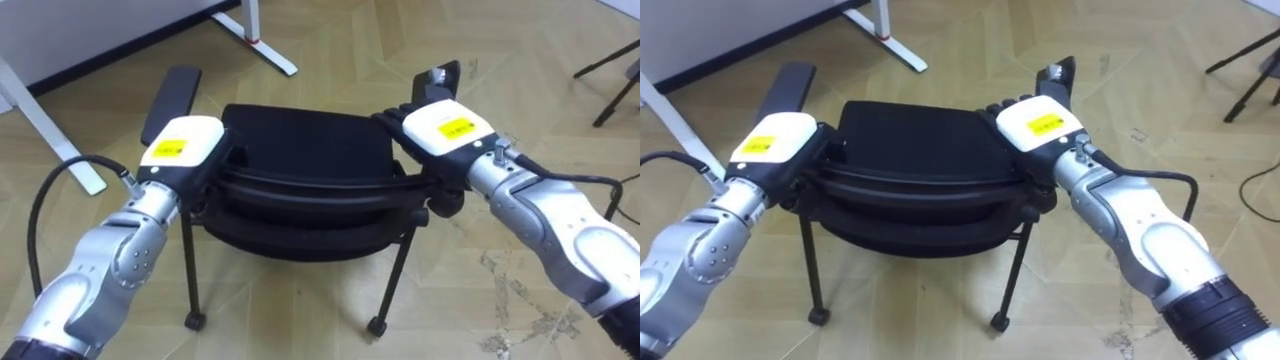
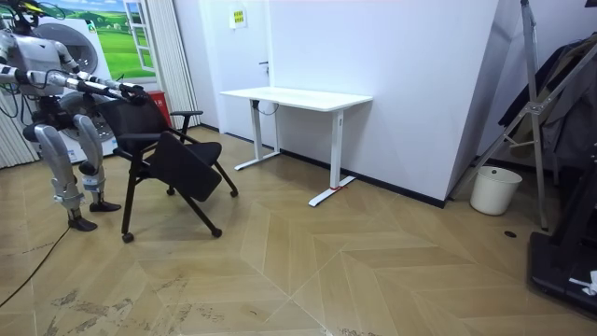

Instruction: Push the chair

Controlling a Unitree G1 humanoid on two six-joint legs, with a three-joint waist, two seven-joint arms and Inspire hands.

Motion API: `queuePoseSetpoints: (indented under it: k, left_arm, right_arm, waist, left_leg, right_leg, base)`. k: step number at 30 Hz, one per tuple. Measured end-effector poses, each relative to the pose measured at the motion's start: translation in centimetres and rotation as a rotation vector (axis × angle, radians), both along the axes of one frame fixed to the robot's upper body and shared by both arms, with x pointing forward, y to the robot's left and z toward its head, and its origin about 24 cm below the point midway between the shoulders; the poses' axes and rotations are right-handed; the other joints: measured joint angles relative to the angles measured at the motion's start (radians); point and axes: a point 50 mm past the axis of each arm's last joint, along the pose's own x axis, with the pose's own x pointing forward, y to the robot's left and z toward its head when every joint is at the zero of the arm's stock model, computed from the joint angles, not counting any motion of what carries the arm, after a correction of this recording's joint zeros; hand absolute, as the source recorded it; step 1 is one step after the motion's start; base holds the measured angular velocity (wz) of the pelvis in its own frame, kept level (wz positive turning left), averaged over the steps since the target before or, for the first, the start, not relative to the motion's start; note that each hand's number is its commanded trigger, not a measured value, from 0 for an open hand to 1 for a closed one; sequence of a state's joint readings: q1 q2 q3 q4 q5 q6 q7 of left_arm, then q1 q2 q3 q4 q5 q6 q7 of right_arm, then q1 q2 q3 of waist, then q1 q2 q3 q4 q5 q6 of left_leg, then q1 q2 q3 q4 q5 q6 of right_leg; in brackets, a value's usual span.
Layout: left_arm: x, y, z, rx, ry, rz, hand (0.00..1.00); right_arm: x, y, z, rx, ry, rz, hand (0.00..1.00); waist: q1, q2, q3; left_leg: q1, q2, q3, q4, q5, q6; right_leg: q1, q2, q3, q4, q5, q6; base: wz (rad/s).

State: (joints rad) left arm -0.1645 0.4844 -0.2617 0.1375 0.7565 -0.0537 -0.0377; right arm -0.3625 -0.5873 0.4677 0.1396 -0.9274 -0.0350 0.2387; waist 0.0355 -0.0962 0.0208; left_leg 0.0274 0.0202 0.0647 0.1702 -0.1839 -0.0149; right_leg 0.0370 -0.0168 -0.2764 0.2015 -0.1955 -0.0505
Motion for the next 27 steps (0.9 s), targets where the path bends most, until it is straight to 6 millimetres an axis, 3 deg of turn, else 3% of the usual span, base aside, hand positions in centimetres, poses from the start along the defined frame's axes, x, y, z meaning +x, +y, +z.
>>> queuePoseSetpoints:
  k: [10, 21, 23, 25, 26, 27]
  left_arm:
    - [0.1, -0.7, 0.1, -0.002, -0.007, -0.032, 1.00]
    - [0.1, -1.3, -0.4, -0.018, 0.014, -0.024, 1.00]
    - [0.1, -1.4, -0.4, -0.020, 0.020, -0.018, 1.00]
    - [0.1, -1.5, -0.5, -0.023, 0.031, -0.016, 1.00]
    - [0.1, -1.6, -0.6, -0.027, 0.033, -0.015, 1.00]
    - [0.1, -1.6, -0.6, -0.029, 0.034, -0.013, 1.00]
  right_arm:
    - [-0.5, 0.5, -1.4, -0.002, 0.095, 0.017, 0.00]
    - [-0.3, 0.2, -3.0, 0.040, 0.138, -0.052, 0.00]
    - [-0.2, 0.2, -3.2, 0.063, 0.137, -0.068, 0.25]
    - [-0.3, 0.1, -3.6, 0.080, 0.128, -0.080, 0.85]
    - [-0.3, 0.0, -3.8, 0.092, 0.118, -0.089, 1.00]
    - [-0.3, 0.0, -3.9, 0.104, 0.108, -0.098, 1.00]
  waist:
    - [0.005, 0.005, 0.0026]
    - [-0.007, 0.031, 0.0014]
    - [-0.008, 0.033, 0.0015]
    - [-0.013, 0.036, 0.0006]
    - [-0.016, 0.039, 0.0009]
    - [-0.018, 0.041, 0.0017]
  left_leg:
    - [-0.003, -0.003, -0.022, 0.000, 0.000, 0.000]
    - [-0.006, -0.009, -0.032, 0.021, 0.000, 0.000]
    - [-0.008, -0.009, -0.037, 0.027, 0.000, 0.000]
    - [-0.006, -0.010, -0.042, 0.028, 0.000, 0.000]
    - [-0.006, -0.010, -0.042, 0.029, 0.000, 0.000]
    - [-0.006, -0.010, -0.042, 0.029, 0.000, 0.000]
  right_leg:
    - [0.005, 0.000, -0.003, -0.003, 0.000, 0.000]
    - [0.031, -0.003, -0.002, -0.019, 0.000, 0.001]
    - [0.032, -0.004, -0.004, -0.019, 0.000, 0.001]
    - [0.036, -0.005, -0.013, -0.018, 0.000, 0.001]
    - [0.036, -0.005, -0.015, -0.018, 0.000, 0.001]
    - [0.036, -0.006, -0.016, -0.018, 0.000, 0.001]
  base:
    - [0.06]
    - [0.05]
    - [0.03]
    - [0.05]
    - [0.05]
    - [0.00]
